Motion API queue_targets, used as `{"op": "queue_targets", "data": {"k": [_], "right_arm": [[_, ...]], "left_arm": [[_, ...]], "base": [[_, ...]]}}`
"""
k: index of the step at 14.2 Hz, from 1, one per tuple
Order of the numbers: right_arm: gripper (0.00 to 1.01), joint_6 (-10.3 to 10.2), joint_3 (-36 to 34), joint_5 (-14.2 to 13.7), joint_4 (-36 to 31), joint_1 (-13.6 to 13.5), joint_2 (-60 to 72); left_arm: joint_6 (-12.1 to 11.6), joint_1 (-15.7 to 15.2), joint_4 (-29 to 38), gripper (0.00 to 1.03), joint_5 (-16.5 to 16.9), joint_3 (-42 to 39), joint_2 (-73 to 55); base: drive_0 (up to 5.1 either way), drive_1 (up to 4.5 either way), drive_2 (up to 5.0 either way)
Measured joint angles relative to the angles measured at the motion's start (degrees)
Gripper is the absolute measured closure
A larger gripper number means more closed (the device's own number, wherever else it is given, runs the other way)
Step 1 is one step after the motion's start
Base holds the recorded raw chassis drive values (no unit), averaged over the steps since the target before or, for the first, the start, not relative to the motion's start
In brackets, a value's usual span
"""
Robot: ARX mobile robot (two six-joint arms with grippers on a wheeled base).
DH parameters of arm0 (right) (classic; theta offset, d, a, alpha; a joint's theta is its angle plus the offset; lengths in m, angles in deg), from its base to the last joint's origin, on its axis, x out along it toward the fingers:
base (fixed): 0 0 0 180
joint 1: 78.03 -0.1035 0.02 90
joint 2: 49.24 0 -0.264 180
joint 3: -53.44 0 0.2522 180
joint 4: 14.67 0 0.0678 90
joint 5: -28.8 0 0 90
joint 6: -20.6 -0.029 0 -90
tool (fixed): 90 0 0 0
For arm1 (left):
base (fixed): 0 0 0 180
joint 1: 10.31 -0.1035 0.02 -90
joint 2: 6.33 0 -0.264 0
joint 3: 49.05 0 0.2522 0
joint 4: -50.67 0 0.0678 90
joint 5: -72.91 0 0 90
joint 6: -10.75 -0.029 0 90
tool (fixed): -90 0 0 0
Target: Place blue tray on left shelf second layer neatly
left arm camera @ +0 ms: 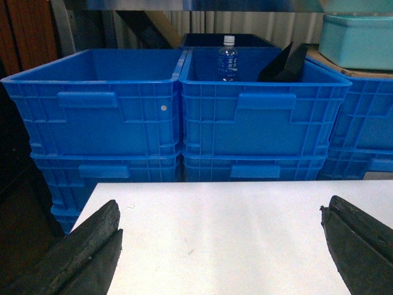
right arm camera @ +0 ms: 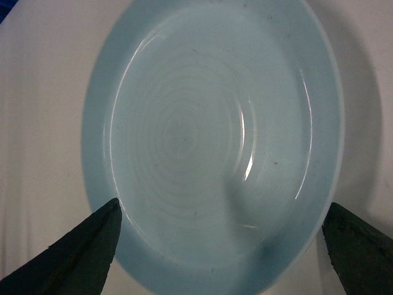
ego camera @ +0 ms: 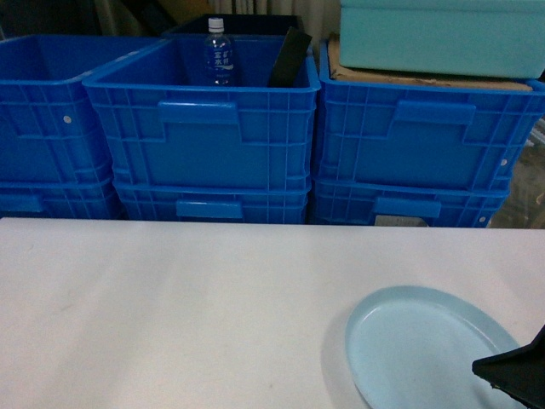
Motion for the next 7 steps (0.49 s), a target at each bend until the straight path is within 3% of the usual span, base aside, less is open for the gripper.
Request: {"op": "queue_targets", "data": {"k": [7], "right_arm": [[0.03,-0.4,0.2,0.2,-2.5,0.4,2.0]], "left_arm": [[0.0,0.0,0.0,0.05,0.0,0.0,0.0]], "base": [[0.0,0.00,0.0]]}}
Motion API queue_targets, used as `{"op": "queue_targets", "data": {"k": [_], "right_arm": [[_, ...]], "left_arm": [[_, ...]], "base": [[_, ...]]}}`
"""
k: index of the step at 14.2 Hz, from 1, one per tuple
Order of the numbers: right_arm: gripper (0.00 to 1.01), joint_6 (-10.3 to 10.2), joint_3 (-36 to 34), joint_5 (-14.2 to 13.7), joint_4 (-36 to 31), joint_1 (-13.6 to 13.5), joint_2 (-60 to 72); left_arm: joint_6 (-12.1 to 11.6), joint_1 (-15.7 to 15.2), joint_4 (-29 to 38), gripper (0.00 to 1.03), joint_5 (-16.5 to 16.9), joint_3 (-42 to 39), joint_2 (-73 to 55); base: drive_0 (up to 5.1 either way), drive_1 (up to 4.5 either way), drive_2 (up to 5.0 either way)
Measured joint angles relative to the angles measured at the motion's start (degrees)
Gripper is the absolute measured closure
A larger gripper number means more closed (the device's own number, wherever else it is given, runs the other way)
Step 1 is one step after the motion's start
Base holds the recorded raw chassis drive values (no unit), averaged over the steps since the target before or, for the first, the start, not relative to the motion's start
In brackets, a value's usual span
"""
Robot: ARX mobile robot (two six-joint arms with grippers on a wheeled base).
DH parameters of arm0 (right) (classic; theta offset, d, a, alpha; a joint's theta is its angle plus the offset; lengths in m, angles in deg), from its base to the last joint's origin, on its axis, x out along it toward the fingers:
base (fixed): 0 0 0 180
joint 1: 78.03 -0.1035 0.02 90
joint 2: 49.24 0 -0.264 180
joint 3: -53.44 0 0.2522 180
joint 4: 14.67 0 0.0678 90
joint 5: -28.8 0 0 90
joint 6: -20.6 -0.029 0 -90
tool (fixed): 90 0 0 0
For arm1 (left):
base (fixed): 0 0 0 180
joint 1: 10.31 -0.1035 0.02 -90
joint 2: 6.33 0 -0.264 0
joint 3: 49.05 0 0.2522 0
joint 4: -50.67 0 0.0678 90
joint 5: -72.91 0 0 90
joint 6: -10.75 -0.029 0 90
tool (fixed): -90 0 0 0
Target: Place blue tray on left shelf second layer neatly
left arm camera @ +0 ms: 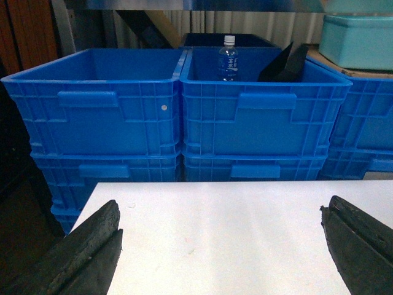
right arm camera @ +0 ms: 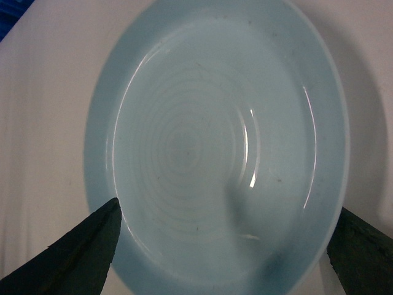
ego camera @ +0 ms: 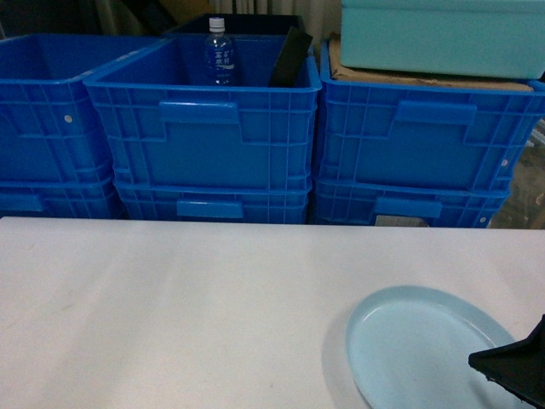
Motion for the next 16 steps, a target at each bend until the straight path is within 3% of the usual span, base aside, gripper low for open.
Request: {"op": "queue_targets", "data": {"k": [2,3,5,7,11,12,13,14,16], "right_arm": [[0.07,-1.9,0.2,0.7,-2.2,-0.1,1.4],[0.20,-3.1,0.2,0.4,-3.0,-0.2,2.3],[0.45,-3.5,0.1,-1.8,-4.0,-0.5,3.5],[0.62,-2.8,-0.6,-3.1,-5.3,0.0,4.3],[1.00,0.0,-2.3,-2.6,-6.5,4.3,5.7],[0.99,1.4,-3.5,-2.4,-5.6,5.3,4.2],[0.99,4.1,-6.0,-2.3,-0.8,6.5,-0.5],[0.99,5.0,-4.3,-1.0,7.8,4.5,-13.2],[0.99,5.7,2.2,-2.1,10.1,1.4,-24.9]], "left_arm": [[0.0,0.0,0.0,0.05,0.0,0.0,0.0],[0.0,0.0,0.0,0.05,0.0,0.0,0.0],[0.0,0.0,0.0,0.05,0.0,0.0,0.0],[0.0,0.0,0.0,0.05,0.0,0.0,0.0],[0.0,0.0,0.0,0.05,0.0,0.0,0.0],[0.0,0.0,0.0,0.05,0.0,0.0,0.0],[0.0,0.0,0.0,0.05,0.0,0.0,0.0],[0.0,0.0,0.0,0.05,0.0,0.0,0.0],[0.0,0.0,0.0,0.05,0.0,0.0,0.0]], "base": [[0.0,0.00,0.0],[0.0,0.00,0.0],[0.0,0.00,0.0],[0.0,0.00,0.0],[0.0,0.00,0.0],[0.0,0.00,0.0],[0.0,0.00,0.0],[0.0,0.00,0.0],[0.0,0.00,0.0]]}}
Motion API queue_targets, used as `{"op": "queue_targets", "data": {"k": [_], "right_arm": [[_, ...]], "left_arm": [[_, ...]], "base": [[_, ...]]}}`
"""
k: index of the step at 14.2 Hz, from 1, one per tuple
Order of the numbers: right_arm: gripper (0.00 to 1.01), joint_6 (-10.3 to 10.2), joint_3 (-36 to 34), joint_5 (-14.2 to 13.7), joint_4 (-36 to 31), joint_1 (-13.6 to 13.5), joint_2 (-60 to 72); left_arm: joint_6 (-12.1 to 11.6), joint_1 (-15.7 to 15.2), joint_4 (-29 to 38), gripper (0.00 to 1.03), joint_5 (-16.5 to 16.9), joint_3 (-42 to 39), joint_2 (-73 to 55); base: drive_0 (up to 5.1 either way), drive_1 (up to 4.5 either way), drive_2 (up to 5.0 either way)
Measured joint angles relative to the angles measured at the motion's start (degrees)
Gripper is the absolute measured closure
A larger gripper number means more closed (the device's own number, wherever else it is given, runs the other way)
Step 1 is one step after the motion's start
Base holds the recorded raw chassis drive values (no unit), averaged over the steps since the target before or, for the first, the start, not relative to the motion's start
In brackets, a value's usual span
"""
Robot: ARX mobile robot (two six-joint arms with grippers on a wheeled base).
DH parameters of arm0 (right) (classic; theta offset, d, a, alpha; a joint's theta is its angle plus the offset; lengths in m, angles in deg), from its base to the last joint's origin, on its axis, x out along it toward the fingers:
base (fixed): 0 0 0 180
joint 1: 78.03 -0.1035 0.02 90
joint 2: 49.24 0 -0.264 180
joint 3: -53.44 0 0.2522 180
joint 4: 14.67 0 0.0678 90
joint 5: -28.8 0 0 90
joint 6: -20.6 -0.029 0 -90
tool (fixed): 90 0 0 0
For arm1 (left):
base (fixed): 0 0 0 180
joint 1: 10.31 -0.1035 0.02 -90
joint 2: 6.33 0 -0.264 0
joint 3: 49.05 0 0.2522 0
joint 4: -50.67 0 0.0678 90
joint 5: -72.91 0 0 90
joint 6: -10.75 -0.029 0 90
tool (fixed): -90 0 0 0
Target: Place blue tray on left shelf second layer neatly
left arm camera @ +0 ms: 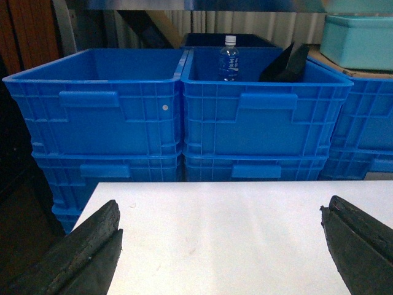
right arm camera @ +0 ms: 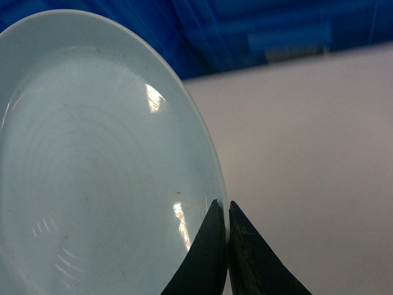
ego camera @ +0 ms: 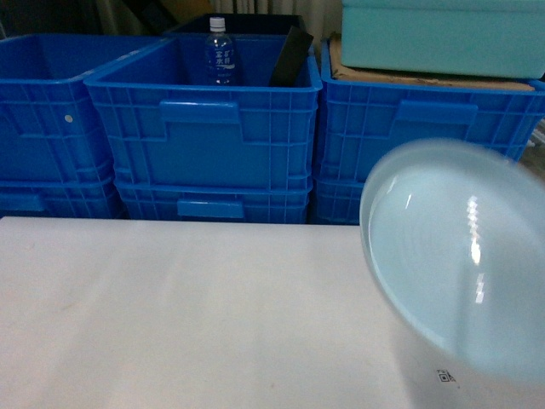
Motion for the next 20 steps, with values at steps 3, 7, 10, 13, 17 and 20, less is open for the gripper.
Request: {"op": "queue_targets", "data": {"k": [3,7,10,13,17,20], "right_arm": [[0.99,5.9,4.6,-12.2,-1.1,-5.6,-12.7],[0.99,9.1,-3.0,-25.4,-3.8,-6.7,-24.8],[0.99,5.3,-10.5,-26.4,0.5,-6.3,-37.0],[0.99,4.3,-13.5,-28.2,-2.4,-8.8,-35.6],[0.99,5.6,-14.8,-31.8,-9.5,-9.6,-34.5],[0.99,5.8,-15.0,-31.8,-9.5,-9.6,-34.5]], "left_arm": [[0.0,0.0,0.0,0.05,0.0,0.0,0.0],[0.0,0.0,0.0,0.05,0.0,0.0,0.0],[0.0,0.0,0.0,0.05,0.0,0.0,0.0],[0.0,0.0,0.0,0.05,0.0,0.0,0.0],[0.0,0.0,0.0,0.05,0.0,0.0,0.0],[0.0,0.0,0.0,0.05,0.0,0.0,0.0]], "base": [[0.0,0.00,0.0],[0.0,0.00,0.0],[0.0,0.00,0.0],[0.0,0.00,0.0],[0.0,0.00,0.0],[0.0,0.00,0.0]]}}
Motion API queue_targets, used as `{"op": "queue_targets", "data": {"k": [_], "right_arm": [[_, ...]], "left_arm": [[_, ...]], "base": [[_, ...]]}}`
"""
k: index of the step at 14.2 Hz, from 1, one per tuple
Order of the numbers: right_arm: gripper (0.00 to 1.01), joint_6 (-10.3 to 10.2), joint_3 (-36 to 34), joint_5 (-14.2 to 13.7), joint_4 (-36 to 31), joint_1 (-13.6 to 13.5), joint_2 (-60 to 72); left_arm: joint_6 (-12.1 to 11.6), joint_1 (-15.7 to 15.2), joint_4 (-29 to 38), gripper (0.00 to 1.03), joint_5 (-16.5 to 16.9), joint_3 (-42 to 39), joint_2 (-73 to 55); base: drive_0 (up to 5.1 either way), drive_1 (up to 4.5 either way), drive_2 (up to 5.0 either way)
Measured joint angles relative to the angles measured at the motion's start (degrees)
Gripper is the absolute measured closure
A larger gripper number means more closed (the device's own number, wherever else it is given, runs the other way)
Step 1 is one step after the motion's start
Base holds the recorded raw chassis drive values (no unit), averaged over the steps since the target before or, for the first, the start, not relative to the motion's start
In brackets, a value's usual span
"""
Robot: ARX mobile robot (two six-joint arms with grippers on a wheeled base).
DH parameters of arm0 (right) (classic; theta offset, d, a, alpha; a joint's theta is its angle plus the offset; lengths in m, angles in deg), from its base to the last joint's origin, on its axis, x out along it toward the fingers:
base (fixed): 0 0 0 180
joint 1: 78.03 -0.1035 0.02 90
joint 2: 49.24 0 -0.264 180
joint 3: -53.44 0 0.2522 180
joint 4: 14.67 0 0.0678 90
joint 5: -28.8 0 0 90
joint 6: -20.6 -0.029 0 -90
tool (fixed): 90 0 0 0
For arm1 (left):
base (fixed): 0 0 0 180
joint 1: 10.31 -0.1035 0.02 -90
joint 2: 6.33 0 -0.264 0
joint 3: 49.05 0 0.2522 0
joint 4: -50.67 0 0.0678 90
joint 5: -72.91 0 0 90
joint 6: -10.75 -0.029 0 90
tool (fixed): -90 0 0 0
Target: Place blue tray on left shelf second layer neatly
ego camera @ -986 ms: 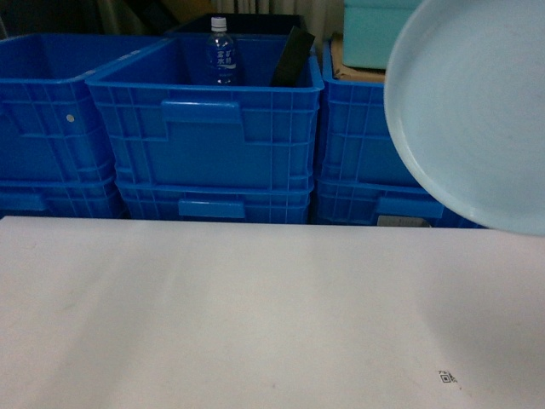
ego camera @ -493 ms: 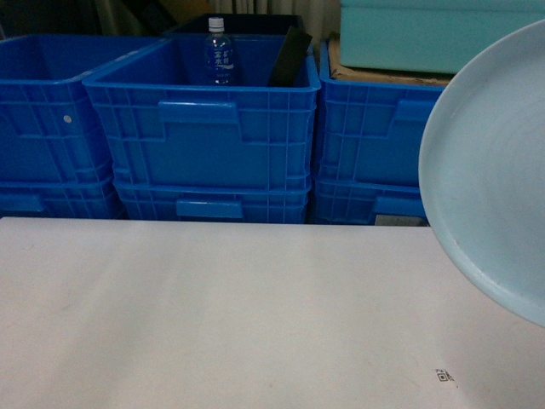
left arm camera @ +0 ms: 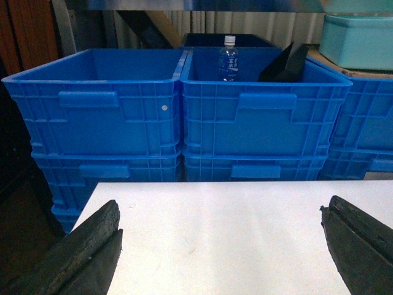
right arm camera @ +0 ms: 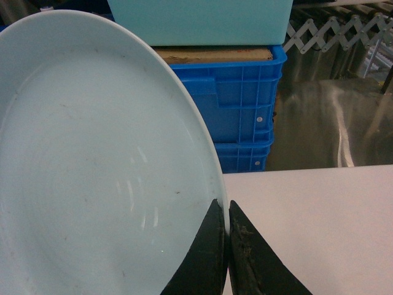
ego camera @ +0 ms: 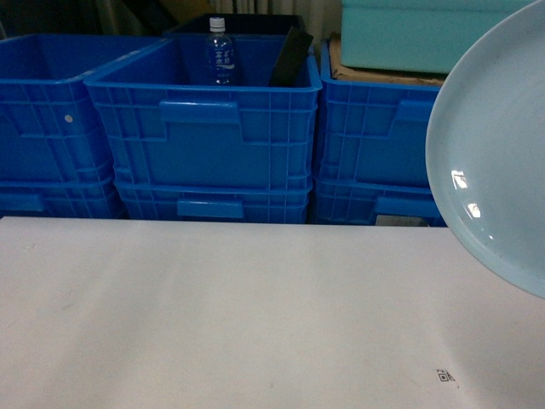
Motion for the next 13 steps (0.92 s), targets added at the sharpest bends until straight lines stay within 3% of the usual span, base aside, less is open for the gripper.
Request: {"op": "queue_targets", "data": {"k": [13], "right_arm": [[0.99,0.2,0.0,0.1,0.0,0.0,0.0]], "left_arm": [[0.0,0.0,0.0,0.05,-0.1,0.0,0.0]], "base": [[0.0,0.00,0.0]]}}
